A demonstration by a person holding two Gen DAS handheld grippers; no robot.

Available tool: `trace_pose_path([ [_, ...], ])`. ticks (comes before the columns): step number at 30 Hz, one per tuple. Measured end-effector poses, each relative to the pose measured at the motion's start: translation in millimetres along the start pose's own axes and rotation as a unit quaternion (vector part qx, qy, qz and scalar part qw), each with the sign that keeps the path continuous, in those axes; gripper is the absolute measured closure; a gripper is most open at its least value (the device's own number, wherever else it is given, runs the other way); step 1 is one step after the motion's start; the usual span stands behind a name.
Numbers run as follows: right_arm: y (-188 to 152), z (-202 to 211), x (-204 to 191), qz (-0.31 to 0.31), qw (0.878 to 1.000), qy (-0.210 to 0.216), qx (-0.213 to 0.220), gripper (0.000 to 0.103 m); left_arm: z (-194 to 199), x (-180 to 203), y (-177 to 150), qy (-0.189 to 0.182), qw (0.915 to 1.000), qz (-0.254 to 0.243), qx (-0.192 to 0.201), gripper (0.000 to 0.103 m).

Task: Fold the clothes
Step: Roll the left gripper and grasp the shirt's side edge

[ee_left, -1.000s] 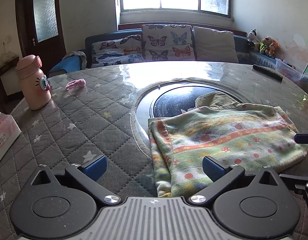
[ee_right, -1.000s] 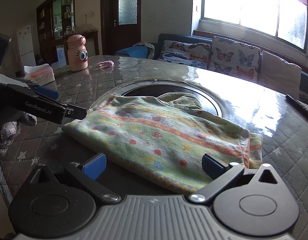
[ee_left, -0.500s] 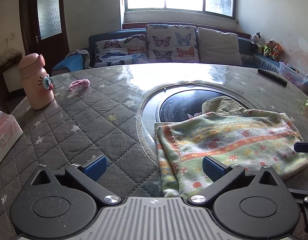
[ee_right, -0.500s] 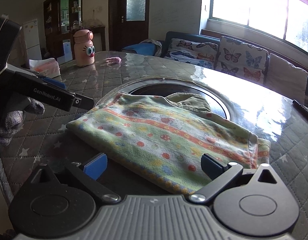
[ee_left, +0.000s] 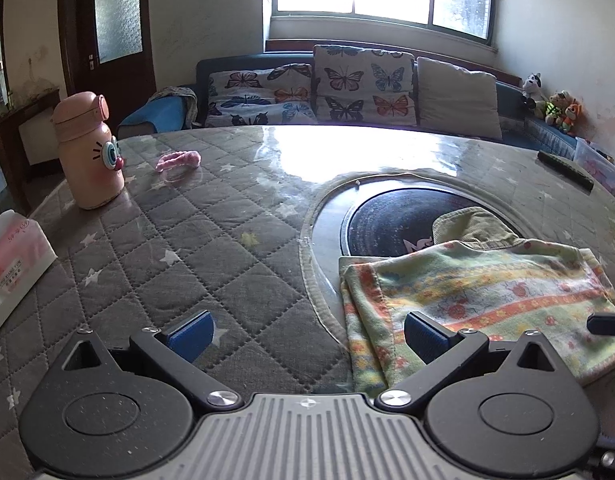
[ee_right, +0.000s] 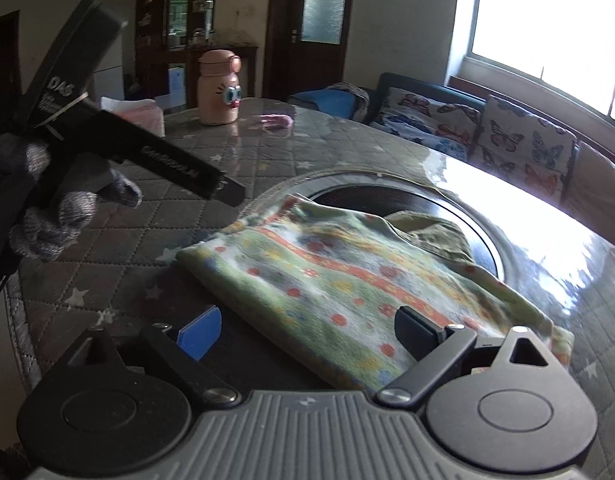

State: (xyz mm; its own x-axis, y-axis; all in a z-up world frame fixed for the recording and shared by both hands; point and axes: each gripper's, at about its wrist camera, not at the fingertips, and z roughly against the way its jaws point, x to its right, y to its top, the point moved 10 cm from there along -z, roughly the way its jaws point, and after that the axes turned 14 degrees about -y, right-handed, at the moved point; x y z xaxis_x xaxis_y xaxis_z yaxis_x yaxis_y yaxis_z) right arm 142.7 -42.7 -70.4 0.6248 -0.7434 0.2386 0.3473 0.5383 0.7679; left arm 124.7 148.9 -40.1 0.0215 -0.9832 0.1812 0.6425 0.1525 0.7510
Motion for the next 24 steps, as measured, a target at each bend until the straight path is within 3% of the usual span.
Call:
trace_pose_path([
  [9, 14, -14, -51, 0.087, 0.995, 0.047, 0.008, 0.033, -7, -7, 3, -0.026, 0.999, 0.034, -0.008, 0.001],
  [18, 23, -25, -88, 0.143, 0.987, 0.068, 0.018, 0.062, -18, -10, 2, -0.062, 0.9945, 0.081, -0.025, 0.001],
  [24, 26, -27, -90, 0.143, 0.988, 0.058, 0.027, 0.09, -23, -9, -1, -0.095, 0.9863, 0.129, -0.038, 0.001],
])
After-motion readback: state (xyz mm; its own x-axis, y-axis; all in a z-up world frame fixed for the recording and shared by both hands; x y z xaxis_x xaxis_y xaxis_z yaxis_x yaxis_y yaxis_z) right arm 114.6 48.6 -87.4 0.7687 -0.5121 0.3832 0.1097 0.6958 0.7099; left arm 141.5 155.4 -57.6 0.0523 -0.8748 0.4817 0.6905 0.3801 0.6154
